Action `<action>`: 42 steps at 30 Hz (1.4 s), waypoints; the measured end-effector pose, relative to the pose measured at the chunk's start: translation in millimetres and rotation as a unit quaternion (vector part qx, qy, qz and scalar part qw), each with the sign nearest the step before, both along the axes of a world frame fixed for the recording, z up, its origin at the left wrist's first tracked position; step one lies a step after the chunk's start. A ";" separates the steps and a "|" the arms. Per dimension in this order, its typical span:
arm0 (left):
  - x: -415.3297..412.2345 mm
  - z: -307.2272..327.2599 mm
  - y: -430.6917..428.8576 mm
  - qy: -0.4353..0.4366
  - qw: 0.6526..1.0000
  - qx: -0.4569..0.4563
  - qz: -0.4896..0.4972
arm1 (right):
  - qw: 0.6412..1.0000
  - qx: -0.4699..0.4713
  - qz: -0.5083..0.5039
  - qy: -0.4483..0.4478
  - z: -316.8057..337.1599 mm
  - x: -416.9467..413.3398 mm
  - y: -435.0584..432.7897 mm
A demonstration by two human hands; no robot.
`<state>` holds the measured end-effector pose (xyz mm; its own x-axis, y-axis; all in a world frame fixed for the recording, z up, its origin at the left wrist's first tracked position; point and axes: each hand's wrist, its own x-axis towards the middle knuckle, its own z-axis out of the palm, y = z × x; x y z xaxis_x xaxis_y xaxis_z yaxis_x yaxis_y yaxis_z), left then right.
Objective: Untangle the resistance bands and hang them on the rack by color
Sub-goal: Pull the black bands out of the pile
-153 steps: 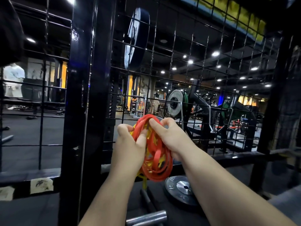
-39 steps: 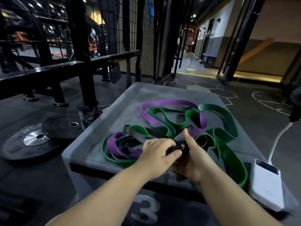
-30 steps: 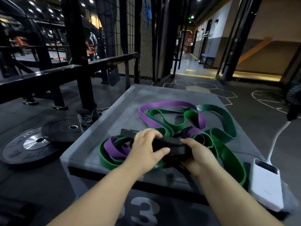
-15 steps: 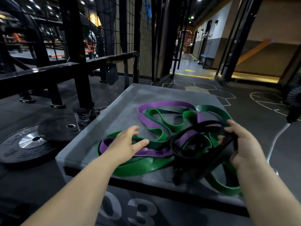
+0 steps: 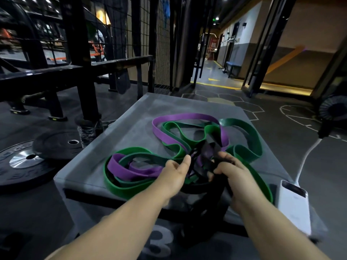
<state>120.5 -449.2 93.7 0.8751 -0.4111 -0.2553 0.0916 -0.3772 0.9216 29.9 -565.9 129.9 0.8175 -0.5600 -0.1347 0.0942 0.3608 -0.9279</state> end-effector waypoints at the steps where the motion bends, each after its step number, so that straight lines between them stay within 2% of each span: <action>1: 0.5 0.2 -2.6 0.065 0.995 -0.062 0.031 | 1.000 0.010 0.006 0.009 -3.1 -1.8 5.3; 3: -1.2 5.1 -5.6 0.147 0.974 -0.147 0.091 | 0.999 0.022 0.029 0.036 -11.5 -4.0 14.4; 5: -3.4 11.1 -7.7 0.182 0.962 -0.172 0.105 | 0.995 0.028 0.071 0.060 -19.3 -5.8 21.1; 7: -5.2 14.2 -6.7 0.219 0.958 -0.174 0.066 | 0.991 0.028 0.105 0.081 -23.8 -7.4 24.7; 10: -13.0 16.4 -2.0 0.265 0.952 -0.143 -0.049 | 0.983 0.000 0.147 0.112 -28.7 -9.2 27.2; 13: -16.2 13.8 -1.7 0.201 0.971 -0.119 -0.050 | 0.970 -0.093 0.183 0.133 -33.4 -9.7 28.2; 15: -12.8 10.1 -2.8 0.155 0.978 -0.138 -0.009 | 0.965 -0.143 0.180 0.124 -35.3 -8.8 24.0; 18: -9.2 9.6 -5.3 0.134 0.975 -0.178 -0.019 | 0.955 -0.218 0.169 0.113 -34.8 -7.1 14.2; 22: -9.4 9.5 -8.9 0.071 0.983 -0.163 -0.033 | 0.964 -0.222 0.095 0.111 -33.8 -2.9 1.5; 26: -1.0 10.7 -2.6 0.086 0.983 -0.157 -0.032 | 0.970 -0.210 0.000 0.122 -30.2 2.2 -23.5; 29: -0.7 14.5 0.7 0.105 0.982 -0.151 -0.047 | 0.945 -0.279 -0.051 0.163 -27.5 3.7 -45.6; 33: -0.2 19.7 6.3 0.097 0.978 -0.179 -0.034 | 0.870 -0.416 -0.150 0.216 -23.8 2.0 -62.5; 36: 6.0 22.5 14.0 0.082 0.977 -0.194 -0.007 | 0.829 -0.488 -0.194 0.192 -21.8 1.3 -63.0; 39: 10.6 21.5 18.5 0.095 0.975 -0.198 0.020 | 0.800 -0.537 -0.160 0.215 -25.0 4.5 -60.6; 42: 9.6 14.4 18.0 0.125 0.976 -0.180 -0.010 | 0.802 -0.537 -0.120 0.231 -28.1 7.5 -57.8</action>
